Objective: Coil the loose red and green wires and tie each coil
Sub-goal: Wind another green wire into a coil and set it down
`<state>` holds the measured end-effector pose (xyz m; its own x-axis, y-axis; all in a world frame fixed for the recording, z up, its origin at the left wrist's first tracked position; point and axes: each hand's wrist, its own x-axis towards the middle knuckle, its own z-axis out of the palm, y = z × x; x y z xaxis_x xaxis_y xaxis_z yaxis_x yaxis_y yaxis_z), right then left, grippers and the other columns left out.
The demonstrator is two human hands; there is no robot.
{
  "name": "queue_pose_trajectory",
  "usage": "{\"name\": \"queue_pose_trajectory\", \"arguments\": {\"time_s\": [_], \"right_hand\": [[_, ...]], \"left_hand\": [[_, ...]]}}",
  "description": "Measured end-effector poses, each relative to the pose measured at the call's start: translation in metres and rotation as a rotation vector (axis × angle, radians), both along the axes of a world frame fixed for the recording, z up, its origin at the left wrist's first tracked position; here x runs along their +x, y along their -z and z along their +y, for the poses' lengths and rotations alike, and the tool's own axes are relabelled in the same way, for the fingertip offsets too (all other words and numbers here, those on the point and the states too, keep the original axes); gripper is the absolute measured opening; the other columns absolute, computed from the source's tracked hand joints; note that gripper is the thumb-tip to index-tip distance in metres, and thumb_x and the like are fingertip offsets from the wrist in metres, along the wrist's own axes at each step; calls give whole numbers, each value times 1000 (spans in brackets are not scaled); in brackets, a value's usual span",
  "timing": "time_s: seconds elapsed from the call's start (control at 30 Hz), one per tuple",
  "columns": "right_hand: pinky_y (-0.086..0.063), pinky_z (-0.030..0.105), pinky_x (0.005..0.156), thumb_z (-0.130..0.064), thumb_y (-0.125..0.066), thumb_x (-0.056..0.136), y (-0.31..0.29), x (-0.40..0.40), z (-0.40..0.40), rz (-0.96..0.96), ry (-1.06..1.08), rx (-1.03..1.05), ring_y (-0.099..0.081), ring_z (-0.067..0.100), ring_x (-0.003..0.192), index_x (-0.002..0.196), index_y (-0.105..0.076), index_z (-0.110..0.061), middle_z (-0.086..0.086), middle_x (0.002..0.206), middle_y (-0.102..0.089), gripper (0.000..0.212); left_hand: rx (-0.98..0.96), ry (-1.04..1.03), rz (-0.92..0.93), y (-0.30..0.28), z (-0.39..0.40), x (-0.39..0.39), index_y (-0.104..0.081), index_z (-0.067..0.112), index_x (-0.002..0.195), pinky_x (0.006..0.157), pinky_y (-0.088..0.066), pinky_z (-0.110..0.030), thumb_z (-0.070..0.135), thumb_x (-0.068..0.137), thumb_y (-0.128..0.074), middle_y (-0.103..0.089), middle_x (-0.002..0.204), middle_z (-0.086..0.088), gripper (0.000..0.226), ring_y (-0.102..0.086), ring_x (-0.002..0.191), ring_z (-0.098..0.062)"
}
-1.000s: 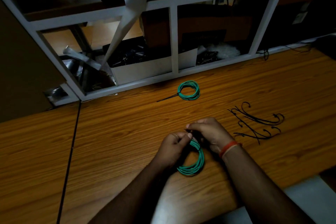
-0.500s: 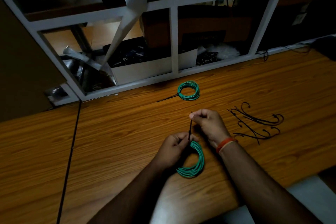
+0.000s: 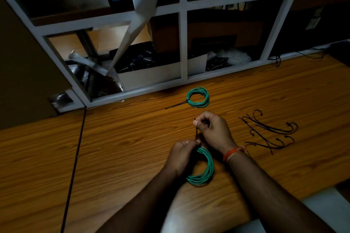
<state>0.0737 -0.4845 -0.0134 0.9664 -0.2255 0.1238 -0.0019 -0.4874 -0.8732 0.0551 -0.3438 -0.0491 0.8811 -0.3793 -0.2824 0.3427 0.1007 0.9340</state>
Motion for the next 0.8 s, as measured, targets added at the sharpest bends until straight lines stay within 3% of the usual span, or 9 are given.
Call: {"name": "queue_pose_trajectory", "arguments": {"time_s": [0.1,0.23,0.3,0.5,0.7,0.8], "right_hand": [[-44,14,58,-20,-70,94,-1,1,-2,-35,69,9,-56,-1,67,84,-65,-18,-7,76,-63,11],[-52,34,65,-21,-72,92,0,3,-9,15,24,39,-65,20,73,79,-64,-24,0,78,-67,15],[-52,32,65,-20,-73,91,2,0,-8,26,-24,38,-63,13,69,79,-65,-21,-2,75,-67,14],[-43,17,52,-16,-73,91,6,-6,2,-32,1,51,-54,-1,54,80,-65,-18,-7,67,-62,14],[-42,14,56,-17,-69,95,-2,-3,4,-105,107,15,-54,-1,62,87,-65,-16,-8,74,-61,8],[-47,22,64,-19,-66,96,-11,5,-1,-116,154,37,-59,7,74,91,-65,-17,-6,80,-63,6]], "left_hand": [[-20,6,-12,2,0,1,-71,13,73,60,-42,-30,28,84,-67,-63,69,-8,19,-55,63,-18],[-77,44,-108,8,5,-2,-70,5,113,84,-49,-31,33,89,-73,-71,104,-16,37,-64,95,-22],[-94,34,-117,8,6,-3,-67,6,120,85,-50,-33,42,87,-76,-72,112,-19,50,-65,98,-22],[-49,-56,-138,9,3,-5,-75,4,98,76,-49,-32,43,84,-72,-71,87,-11,41,-62,81,-20],[-52,-57,-101,10,1,-6,-79,10,90,79,-49,-36,31,87,-68,-73,82,-13,24,-64,77,-22],[-30,-50,-120,12,1,-7,-79,8,89,79,-48,-36,36,84,-70,-72,80,-11,29,-63,77,-23]]}}
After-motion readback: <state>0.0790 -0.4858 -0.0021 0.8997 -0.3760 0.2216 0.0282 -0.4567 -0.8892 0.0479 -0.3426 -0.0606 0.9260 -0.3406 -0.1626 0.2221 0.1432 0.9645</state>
